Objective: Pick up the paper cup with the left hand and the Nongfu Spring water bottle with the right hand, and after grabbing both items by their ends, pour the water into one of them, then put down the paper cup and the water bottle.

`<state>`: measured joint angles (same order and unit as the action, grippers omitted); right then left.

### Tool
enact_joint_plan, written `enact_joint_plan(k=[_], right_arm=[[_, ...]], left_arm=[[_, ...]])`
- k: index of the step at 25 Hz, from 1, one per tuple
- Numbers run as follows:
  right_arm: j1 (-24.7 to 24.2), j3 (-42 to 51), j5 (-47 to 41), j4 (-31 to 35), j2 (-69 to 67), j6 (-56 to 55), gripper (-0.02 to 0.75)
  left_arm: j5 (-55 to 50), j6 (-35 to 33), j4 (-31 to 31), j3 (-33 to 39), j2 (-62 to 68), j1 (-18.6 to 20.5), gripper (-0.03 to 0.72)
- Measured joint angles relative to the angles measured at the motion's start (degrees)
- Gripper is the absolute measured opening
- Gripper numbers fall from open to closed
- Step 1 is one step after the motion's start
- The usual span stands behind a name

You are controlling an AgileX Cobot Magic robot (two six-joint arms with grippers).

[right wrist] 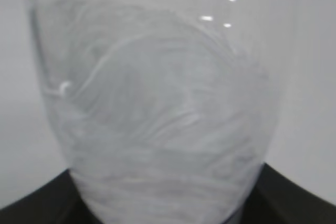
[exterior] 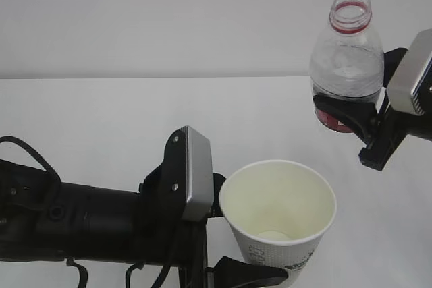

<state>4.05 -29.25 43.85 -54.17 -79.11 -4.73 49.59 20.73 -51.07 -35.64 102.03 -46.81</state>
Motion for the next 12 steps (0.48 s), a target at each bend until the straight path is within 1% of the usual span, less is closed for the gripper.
enact_joint_plan(k=[12], right_arm=[[0.0, 0.0, 0.0, -1.1, 0.0, 8.6, 0.44]], left_arm=[[-0.1, 0.1, 1.8, 0.0, -0.1, 0.0, 0.54]])
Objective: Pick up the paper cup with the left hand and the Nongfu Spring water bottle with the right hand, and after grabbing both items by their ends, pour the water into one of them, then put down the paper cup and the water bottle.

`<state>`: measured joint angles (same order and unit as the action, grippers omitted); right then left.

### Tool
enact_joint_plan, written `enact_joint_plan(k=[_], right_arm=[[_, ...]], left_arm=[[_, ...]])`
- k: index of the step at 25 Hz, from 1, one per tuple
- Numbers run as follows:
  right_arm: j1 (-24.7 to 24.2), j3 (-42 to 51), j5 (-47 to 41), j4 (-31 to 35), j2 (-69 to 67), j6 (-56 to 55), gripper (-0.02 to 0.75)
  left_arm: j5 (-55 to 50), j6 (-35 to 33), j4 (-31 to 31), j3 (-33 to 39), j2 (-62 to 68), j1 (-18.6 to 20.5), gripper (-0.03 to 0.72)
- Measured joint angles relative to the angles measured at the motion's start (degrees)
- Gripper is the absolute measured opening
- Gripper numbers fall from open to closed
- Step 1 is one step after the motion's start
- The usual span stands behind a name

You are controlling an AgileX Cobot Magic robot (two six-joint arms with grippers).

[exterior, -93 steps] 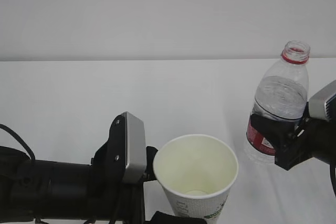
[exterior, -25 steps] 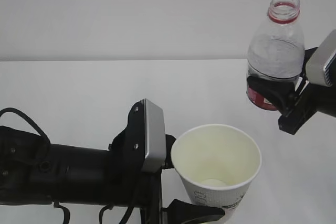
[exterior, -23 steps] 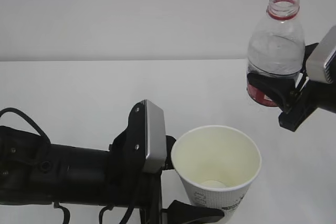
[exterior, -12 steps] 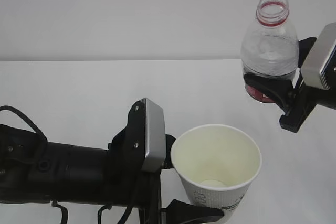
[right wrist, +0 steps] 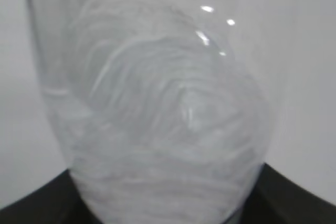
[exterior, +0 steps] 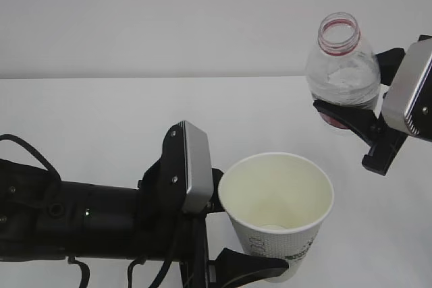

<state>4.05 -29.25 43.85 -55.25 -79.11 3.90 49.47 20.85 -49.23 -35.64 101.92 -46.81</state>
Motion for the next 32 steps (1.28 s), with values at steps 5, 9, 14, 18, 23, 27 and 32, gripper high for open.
enact_joint_plan(k=[5, 9, 14, 18, 23, 27, 32], right_arm=[[0.0, 0.0, 0.0, 0.0, 0.0, 3.1, 0.44], [0.0, 0.0, 0.0, 0.0, 0.0, 6.0, 0.44], [0.0, 0.0, 0.0, 0.0, 0.0, 8.4, 0.44], [0.0, 0.0, 0.0, 0.2, 0.0, 11.3, 0.44], [0.0, 0.0, 0.0, 0.3, 0.0, 14.0, 0.44], [0.0, 0.0, 0.2, 0.3, 0.0, 16.2, 0.44], [0.0, 0.0, 2.0, 0.3, 0.0, 17.7, 0.44]], left_arm=[[-0.1, 0.0, 1.5, 0.0, 0.0, 0.0, 0.54], [-0.2, 0.0, 1.8, 0.0, 0.0, 0.0, 0.54], [-0.5, 0.0, 1.9, 0.0, 0.0, 0.0, 0.54], [-0.6, -0.6, 1.9, 0.0, 0.0, 0.0, 0.54], [-0.8, -0.7, 2.0, 0.0, 0.0, 0.0, 0.54], [-0.8, -0.8, 2.0, 0.0, 0.0, 0.0, 0.54], [-0.6, -0.9, 2.0, 0.0, 0.0, 0.0, 0.54]])
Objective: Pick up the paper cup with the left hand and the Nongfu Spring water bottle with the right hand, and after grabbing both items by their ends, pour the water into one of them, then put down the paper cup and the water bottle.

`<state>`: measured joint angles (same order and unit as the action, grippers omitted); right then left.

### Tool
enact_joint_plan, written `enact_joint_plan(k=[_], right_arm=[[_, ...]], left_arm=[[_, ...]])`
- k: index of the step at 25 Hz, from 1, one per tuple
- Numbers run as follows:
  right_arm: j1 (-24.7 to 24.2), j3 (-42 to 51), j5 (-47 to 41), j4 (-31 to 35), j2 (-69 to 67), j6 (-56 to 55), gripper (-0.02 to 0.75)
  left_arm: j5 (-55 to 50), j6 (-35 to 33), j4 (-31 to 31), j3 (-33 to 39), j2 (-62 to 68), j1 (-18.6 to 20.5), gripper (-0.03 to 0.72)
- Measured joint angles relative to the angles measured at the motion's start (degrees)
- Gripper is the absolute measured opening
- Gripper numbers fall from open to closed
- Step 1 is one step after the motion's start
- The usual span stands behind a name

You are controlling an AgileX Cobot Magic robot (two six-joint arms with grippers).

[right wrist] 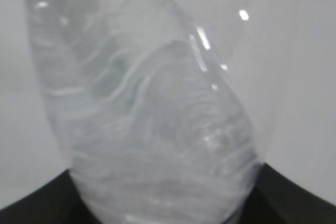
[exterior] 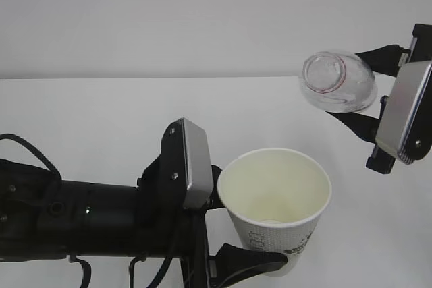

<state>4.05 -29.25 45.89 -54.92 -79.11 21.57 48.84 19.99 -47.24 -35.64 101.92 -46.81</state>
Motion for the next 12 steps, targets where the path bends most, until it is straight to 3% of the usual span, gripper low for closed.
enact_joint_plan(k=[12], right_arm=[[0.0, 0.0, 2.3, 0.9, 0.0, 3.6, 0.44]], left_arm=[[-2.5, 0.8, -0.1, -2.1, -2.2, 0.0, 0.54]])
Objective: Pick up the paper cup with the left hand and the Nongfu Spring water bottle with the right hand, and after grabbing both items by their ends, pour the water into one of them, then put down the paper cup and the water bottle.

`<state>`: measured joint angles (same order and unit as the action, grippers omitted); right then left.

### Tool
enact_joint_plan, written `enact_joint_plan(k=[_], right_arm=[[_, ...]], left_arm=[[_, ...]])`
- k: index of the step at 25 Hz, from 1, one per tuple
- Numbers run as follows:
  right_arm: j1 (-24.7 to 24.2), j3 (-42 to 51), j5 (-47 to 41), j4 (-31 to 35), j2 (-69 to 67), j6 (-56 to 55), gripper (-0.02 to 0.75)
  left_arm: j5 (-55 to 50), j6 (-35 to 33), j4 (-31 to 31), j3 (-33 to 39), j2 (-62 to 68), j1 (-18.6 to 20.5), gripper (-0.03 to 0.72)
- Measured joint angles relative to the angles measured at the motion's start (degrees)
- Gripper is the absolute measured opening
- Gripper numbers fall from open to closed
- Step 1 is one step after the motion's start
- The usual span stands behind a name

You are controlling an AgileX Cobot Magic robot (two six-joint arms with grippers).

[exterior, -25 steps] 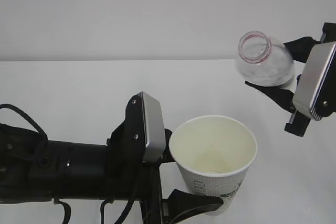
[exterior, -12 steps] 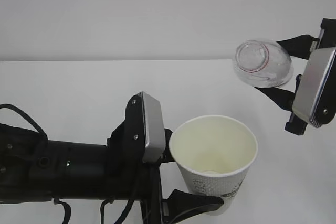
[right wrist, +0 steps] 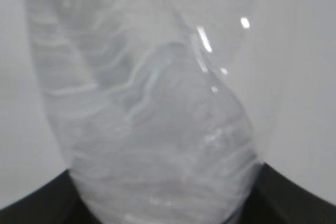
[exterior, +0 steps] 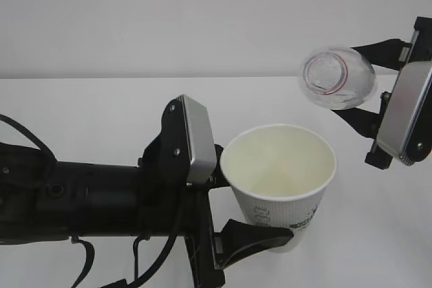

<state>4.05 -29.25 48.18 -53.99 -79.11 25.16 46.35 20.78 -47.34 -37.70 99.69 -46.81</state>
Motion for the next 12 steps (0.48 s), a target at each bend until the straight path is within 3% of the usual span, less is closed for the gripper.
enact_joint_plan(k=[12], right_arm=[[0.0, -3.2, 0.3, 2.1, 0.0, 2.1, 0.44]], left_arm=[[-2.7, 5.3, -5.0, -0.7, -1.0, 0.0, 0.538]])
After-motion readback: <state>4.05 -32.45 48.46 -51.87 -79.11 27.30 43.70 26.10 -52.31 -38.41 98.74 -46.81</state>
